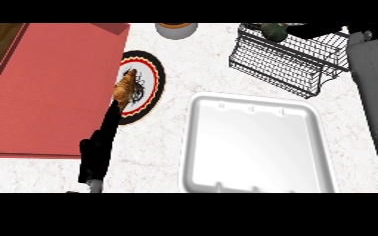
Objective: Pick the squash from the tray and place it in the tiered basket
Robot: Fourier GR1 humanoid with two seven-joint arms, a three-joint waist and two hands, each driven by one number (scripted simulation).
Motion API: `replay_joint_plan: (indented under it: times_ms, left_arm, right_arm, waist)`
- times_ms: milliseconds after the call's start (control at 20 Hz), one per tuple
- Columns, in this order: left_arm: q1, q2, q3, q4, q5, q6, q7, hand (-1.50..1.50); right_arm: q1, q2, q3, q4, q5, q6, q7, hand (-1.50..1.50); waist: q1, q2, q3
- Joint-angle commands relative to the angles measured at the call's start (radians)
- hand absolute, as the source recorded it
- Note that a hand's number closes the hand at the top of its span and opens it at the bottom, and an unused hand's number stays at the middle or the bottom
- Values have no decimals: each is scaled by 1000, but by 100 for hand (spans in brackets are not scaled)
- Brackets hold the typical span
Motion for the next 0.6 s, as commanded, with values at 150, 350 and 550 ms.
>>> replay_joint_plan:
  times_ms: [150, 350, 550]
  left_arm:
    - [30, 25, 52, 76, 14, -4, 13, 0]
    - [70, 26, 48, 32, -2, 22, 10, 0]
    - [45, 16, 65, 93, 15, 2, -22, 0]
  right_arm:
    - [-24, 33, -146, 20, -156, -39, -113, -150]
    - [6, -12, -200, -22, -147, -167, -168, -150]
    - [50, -134, -276, -27, -141, -233, -158, -150]
  waist:
    - [-12, 0, -6]
    - [-15, -3, -6]
    - [-32, -3, -7]
